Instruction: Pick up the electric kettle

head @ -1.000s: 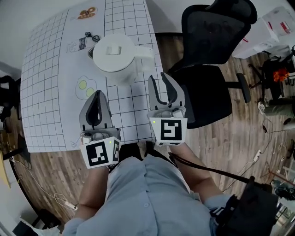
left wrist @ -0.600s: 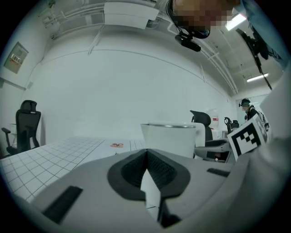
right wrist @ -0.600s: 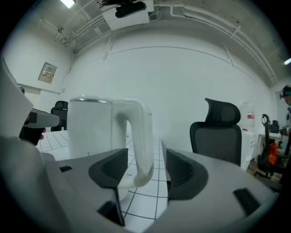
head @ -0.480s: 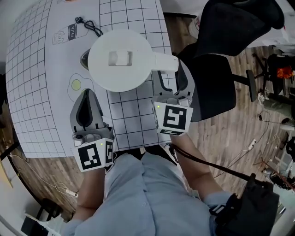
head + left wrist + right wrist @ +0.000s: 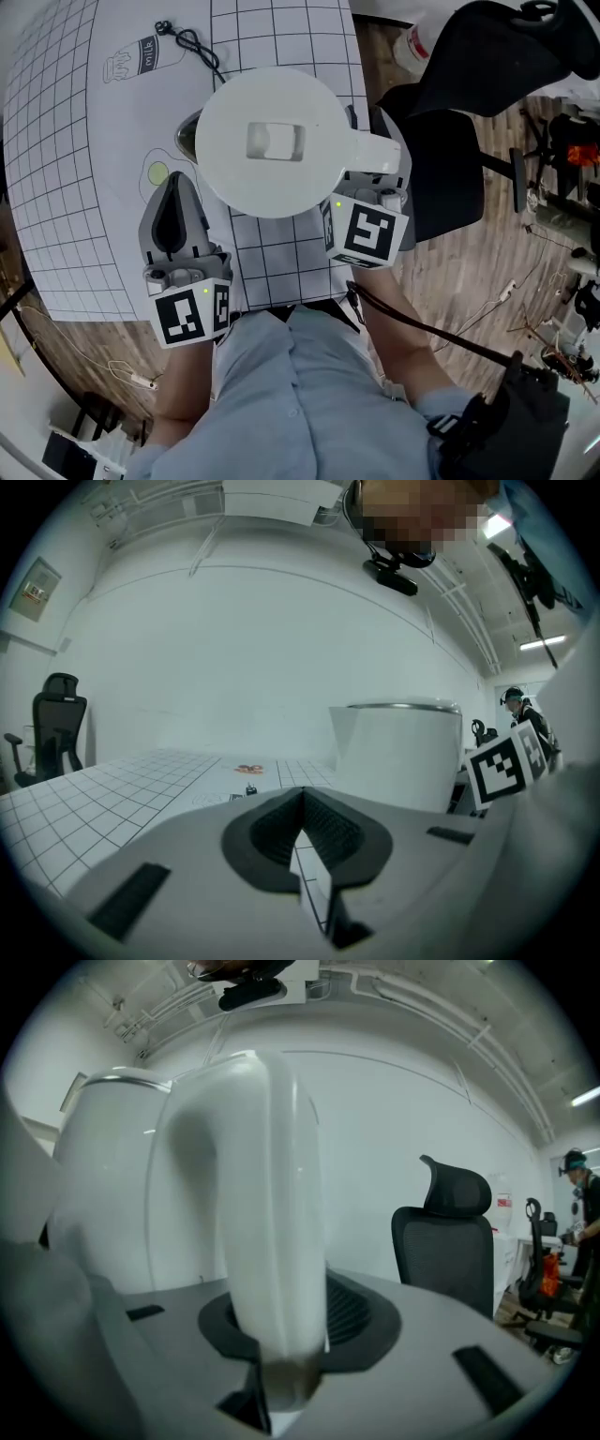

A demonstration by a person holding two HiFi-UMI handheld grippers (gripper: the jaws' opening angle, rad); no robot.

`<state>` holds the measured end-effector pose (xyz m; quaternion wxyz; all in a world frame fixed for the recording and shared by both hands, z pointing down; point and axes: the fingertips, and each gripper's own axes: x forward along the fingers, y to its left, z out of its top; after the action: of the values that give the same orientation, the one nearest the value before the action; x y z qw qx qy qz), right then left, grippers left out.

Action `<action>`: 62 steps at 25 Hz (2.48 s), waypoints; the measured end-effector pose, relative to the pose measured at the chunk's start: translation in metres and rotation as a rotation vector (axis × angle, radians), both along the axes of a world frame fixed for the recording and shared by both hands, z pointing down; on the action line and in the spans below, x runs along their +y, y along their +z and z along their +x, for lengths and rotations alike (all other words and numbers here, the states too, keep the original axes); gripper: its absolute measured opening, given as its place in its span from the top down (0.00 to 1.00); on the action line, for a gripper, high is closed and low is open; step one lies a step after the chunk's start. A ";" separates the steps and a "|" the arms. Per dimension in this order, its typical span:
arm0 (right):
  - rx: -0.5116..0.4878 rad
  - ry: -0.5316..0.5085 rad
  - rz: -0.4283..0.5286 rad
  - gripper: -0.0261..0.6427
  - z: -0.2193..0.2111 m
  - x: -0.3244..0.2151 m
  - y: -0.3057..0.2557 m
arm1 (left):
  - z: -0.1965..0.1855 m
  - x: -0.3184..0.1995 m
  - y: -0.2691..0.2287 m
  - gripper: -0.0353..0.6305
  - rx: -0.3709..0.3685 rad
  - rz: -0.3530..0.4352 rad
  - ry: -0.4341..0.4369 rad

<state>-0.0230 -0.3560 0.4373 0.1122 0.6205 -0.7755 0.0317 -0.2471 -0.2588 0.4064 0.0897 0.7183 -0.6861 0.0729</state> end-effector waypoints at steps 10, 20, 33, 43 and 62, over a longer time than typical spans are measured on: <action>-0.117 0.061 0.051 0.90 0.003 -0.007 -0.009 | -0.015 0.008 -0.011 0.95 -0.031 0.018 -0.039; -0.196 0.039 0.092 0.89 -0.019 -0.030 -0.059 | -0.053 0.029 -0.038 0.95 -0.040 0.061 -0.131; -0.302 -0.240 0.107 0.89 -0.146 -0.042 -0.109 | -0.110 0.066 -0.075 0.95 -0.059 0.143 -0.349; -0.291 -0.390 0.017 0.88 -0.218 -0.042 -0.046 | -0.142 0.079 -0.051 0.95 -0.071 0.080 -0.453; -0.266 -0.497 0.029 0.88 -0.247 -0.040 0.001 | -0.164 0.073 -0.022 0.95 -0.061 0.009 -0.510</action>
<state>-0.2698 -0.3965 0.4381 0.0048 0.4035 -0.9120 0.0733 -0.4111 -0.1856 0.3844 0.0811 0.5200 -0.8477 0.0665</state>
